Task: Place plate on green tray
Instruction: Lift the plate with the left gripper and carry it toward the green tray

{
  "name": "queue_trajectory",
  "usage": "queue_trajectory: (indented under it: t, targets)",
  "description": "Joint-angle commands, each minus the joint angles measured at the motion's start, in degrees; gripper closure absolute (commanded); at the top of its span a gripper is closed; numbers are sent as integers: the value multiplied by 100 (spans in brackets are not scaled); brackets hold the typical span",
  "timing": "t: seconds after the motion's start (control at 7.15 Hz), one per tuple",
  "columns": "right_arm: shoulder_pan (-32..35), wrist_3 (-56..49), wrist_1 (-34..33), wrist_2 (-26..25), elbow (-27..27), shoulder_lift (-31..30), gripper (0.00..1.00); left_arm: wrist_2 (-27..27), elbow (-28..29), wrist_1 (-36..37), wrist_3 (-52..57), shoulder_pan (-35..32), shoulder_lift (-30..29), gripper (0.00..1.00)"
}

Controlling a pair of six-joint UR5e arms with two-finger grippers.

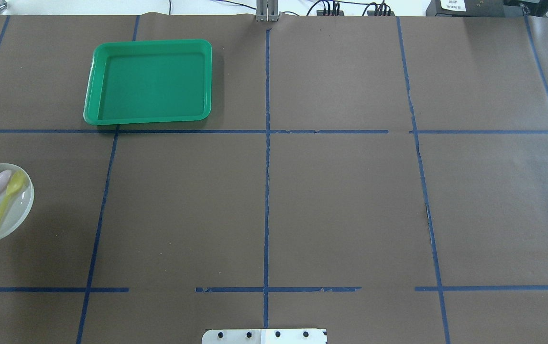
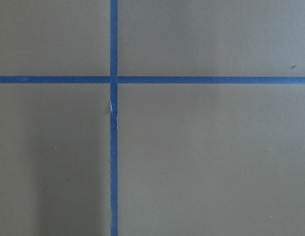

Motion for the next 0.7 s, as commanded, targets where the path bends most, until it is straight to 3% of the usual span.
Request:
queue_trajectory:
  t: [0.0, 0.14, 0.28, 0.56]
  targets:
    - [0, 0, -1, 0, 0, 0, 0, 204, 154, 791, -242, 4, -986, 100]
    - [0, 0, -1, 0, 0, 0, 0, 667, 294, 1004, -739, 56, -1539, 100]
    - [0, 0, -1, 0, 0, 0, 0, 741, 652, 998, -1231, 327, -2032, 100]
    - [0, 0, -1, 0, 0, 0, 0, 1538, 1461, 980, -1708, 575, -2903, 100]
